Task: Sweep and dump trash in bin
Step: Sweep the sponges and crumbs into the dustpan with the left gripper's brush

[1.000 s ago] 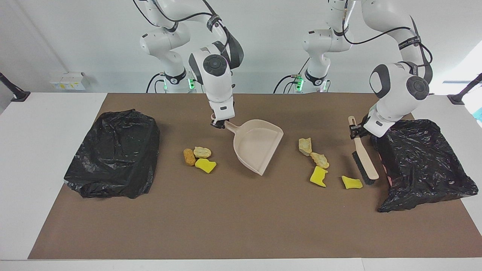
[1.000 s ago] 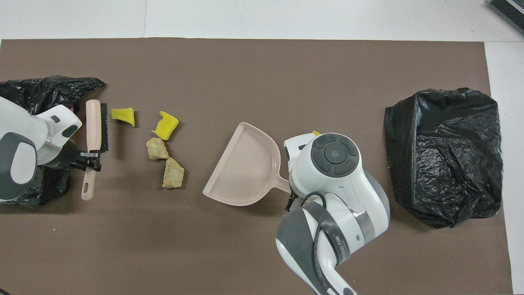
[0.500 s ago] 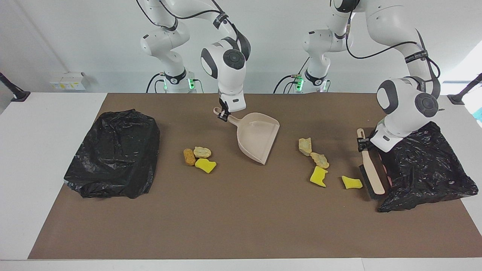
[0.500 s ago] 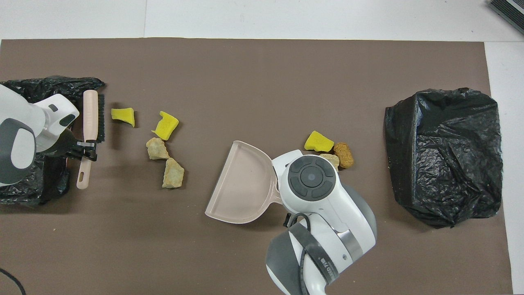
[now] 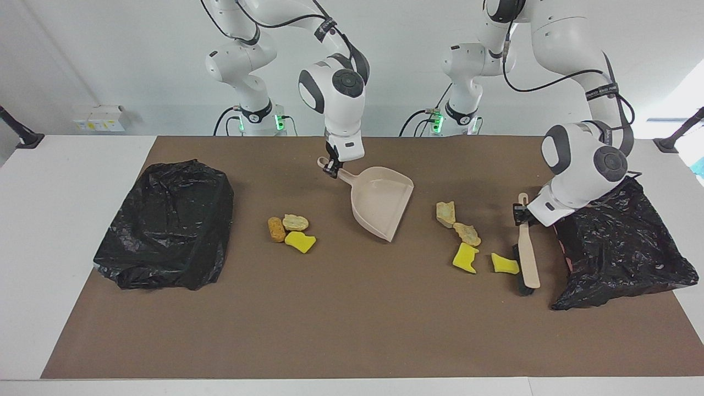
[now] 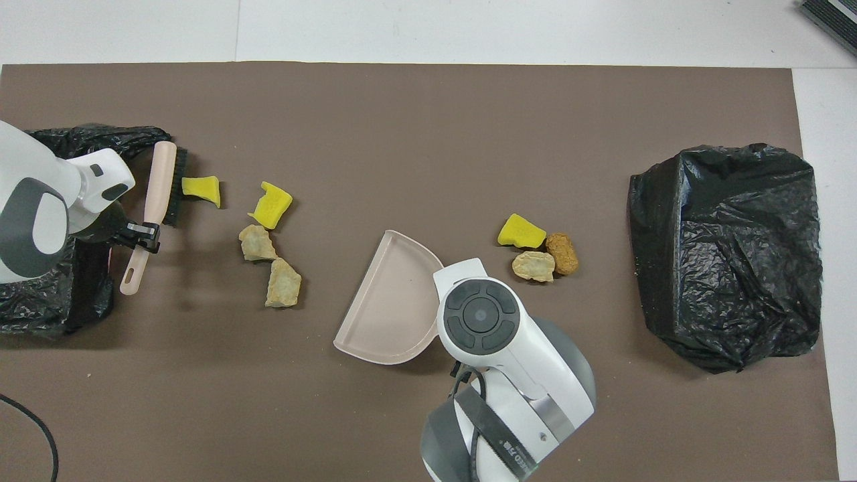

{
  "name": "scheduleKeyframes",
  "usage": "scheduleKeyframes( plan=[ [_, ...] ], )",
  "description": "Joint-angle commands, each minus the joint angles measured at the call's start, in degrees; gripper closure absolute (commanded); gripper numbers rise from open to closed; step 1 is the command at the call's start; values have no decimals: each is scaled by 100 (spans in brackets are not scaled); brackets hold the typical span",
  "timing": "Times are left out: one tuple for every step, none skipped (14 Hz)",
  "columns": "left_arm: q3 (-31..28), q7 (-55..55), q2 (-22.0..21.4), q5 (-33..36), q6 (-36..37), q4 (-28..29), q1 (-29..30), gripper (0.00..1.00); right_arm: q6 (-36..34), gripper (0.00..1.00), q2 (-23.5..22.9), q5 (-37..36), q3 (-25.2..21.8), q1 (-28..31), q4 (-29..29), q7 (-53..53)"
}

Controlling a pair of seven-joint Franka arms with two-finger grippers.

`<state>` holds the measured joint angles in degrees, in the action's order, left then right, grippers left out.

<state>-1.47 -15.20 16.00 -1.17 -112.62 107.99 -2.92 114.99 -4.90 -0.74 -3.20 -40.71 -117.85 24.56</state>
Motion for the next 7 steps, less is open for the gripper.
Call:
scheduleKeyframes(
  plan=[
    [-73,-62,-263,82,64,353,-401,100,137,100,-11,-14,13,-7,8,-171],
    [-73,-54,-299,82,177,450,-576,100,137,100,-11,-13,13,-7,16,-171],
    [-73,-54,-369,82,257,503,-691,100,137,100,-11,-13,13,-7,8,-171],
    [-73,-45,-422,82,371,582,-866,100,137,100,-11,-13,13,2,8,-171],
    [-73,-19,-483,73,468,626,-1024,100,137,100,-11,-13,13,2,8,-171],
    [-64,34,-492,73,469,635,-1113,100,137,100,-11,-13,13,2,8,-162],
    [-64,165,-501,64,469,653,-1192,100,137,100,-55,-22,13,-7,-1,-171]
  ],
)
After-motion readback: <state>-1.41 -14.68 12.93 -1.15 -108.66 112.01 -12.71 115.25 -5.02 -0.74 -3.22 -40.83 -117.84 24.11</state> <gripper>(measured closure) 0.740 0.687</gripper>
